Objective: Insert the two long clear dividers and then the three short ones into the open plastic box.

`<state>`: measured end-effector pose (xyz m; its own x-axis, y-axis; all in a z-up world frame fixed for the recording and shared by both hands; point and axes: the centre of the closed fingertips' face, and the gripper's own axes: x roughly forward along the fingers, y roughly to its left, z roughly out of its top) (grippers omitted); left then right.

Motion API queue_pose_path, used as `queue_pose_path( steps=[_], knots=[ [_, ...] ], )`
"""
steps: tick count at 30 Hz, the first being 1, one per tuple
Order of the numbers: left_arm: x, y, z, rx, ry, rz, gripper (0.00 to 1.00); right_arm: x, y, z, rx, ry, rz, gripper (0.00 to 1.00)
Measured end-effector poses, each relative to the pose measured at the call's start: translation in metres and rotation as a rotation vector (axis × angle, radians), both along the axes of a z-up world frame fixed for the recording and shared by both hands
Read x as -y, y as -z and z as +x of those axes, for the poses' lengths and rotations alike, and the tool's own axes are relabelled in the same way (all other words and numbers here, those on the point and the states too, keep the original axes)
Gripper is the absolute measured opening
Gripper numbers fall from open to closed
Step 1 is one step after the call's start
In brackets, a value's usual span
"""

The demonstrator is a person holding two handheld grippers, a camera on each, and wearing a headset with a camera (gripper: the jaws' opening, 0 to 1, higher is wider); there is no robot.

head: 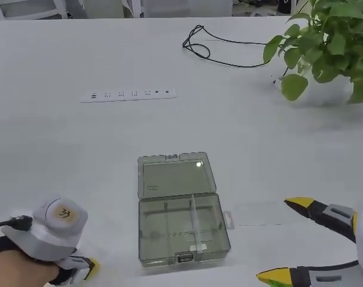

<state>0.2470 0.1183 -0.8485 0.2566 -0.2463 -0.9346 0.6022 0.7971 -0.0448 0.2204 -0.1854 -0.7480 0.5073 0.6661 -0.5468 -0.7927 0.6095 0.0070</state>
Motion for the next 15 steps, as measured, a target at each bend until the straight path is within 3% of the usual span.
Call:
queue_pose_path(
  steps=[15],
  knots=[
    [0.009,-0.007,-0.001,-0.029,-0.148,-0.179,0.31,-0.011,0.001,-0.002,-0.018,-0.034,-0.034,0.90]
  ],
)
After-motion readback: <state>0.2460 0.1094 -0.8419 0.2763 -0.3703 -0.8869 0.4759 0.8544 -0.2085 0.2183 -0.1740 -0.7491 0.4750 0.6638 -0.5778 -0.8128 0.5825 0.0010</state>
